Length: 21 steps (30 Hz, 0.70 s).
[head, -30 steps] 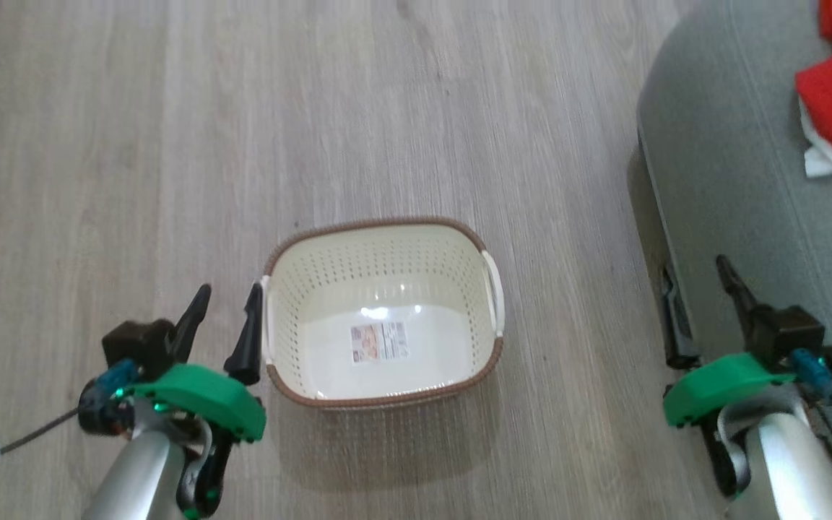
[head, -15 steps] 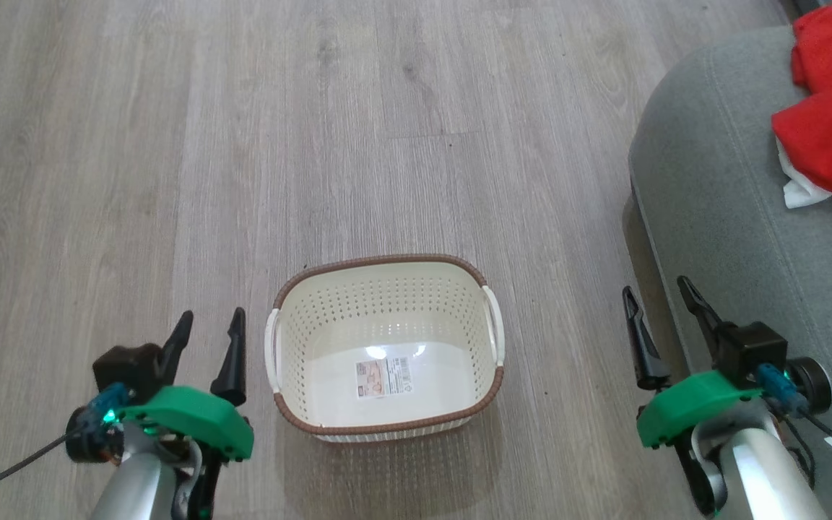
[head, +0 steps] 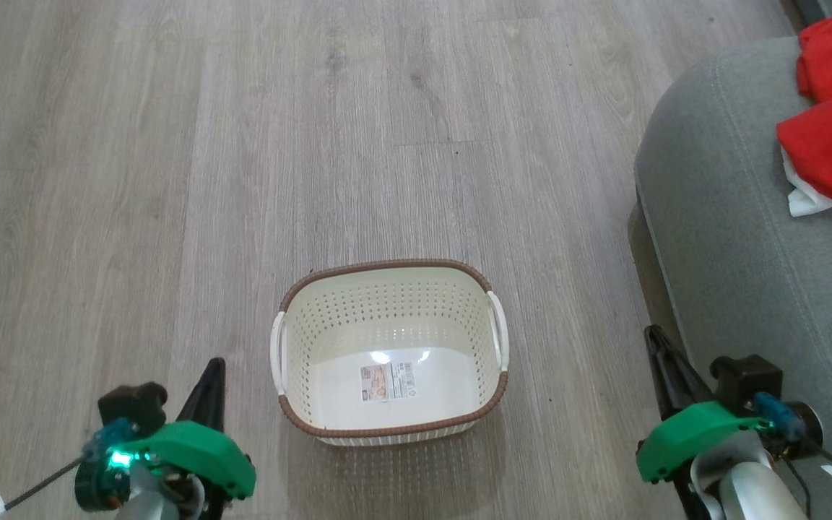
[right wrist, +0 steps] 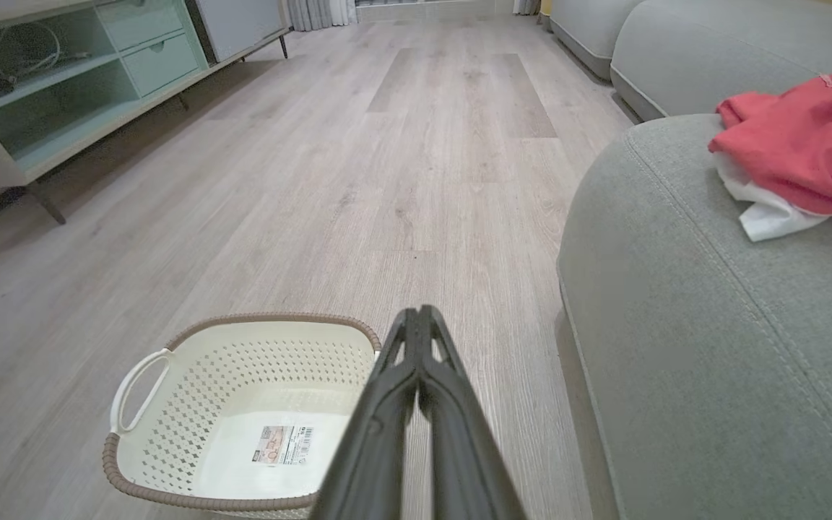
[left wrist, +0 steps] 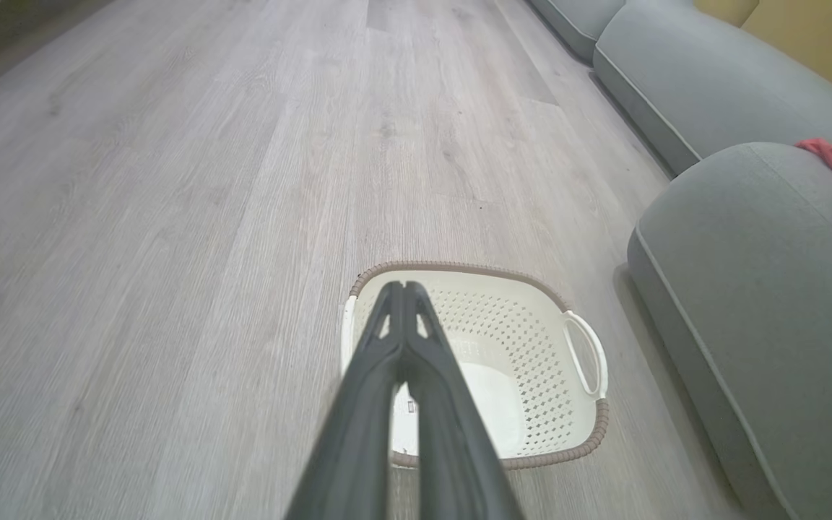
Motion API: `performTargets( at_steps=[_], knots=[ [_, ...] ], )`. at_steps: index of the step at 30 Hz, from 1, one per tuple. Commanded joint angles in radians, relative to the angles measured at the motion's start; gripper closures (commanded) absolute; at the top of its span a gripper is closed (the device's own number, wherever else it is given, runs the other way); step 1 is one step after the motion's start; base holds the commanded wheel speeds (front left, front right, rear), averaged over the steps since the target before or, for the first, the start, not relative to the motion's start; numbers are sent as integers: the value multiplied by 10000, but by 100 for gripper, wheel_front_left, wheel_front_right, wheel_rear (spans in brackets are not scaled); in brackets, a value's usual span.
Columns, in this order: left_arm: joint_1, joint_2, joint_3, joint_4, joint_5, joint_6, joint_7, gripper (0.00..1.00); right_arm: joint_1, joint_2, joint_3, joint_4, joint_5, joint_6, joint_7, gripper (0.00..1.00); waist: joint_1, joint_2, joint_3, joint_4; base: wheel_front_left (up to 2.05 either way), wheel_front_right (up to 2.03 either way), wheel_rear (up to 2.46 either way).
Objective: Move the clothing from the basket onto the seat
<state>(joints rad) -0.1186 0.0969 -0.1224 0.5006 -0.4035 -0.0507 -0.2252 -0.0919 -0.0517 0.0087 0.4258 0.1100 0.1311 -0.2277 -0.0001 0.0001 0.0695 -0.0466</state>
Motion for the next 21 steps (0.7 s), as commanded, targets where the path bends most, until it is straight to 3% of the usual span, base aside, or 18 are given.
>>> performTargets(
  at_steps=[1, 21],
  knots=[
    [-404, 15, 186, -365, -288, -55, 73, 100, -377, -1, -74, -356, 378, 0, 86, 100, 1, -1, -10, 7, 0, 0, 0],
    [-300, -64, 521, -745, -2217, -177, 595, 100, -326, 2, -251, -612, 2768, -1, 619, 100, 1, -1, -116, 82, 0, 0, 0]
  ],
)
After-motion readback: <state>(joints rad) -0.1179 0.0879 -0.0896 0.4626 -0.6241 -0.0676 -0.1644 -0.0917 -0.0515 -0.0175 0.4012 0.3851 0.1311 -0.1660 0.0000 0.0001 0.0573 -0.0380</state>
